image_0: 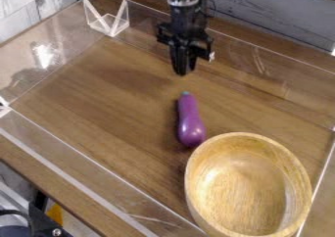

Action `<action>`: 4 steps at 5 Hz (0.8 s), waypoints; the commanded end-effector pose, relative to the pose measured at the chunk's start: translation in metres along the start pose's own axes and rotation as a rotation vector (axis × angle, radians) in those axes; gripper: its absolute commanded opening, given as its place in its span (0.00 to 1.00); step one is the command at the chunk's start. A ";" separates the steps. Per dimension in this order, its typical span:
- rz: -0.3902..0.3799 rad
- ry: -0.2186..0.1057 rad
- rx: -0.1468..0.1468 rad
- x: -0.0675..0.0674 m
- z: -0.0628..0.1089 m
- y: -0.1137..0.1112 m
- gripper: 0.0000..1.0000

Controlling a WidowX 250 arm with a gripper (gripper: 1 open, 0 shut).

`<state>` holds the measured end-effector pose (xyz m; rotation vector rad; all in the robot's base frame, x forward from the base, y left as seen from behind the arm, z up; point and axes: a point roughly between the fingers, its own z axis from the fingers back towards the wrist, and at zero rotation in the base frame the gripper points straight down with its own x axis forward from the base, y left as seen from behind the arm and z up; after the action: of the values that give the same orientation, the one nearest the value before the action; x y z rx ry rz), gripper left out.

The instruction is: Remove the purple eggplant from inside the brown bowl and put it on the table

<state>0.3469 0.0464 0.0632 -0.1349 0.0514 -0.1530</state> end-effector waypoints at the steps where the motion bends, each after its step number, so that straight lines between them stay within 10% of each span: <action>1: 0.042 -0.105 0.030 0.001 0.046 -0.002 0.00; 4: 0.056 -0.099 -0.002 -0.022 0.066 -0.013 0.00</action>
<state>0.3257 0.0434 0.1070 -0.1584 0.0324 -0.0915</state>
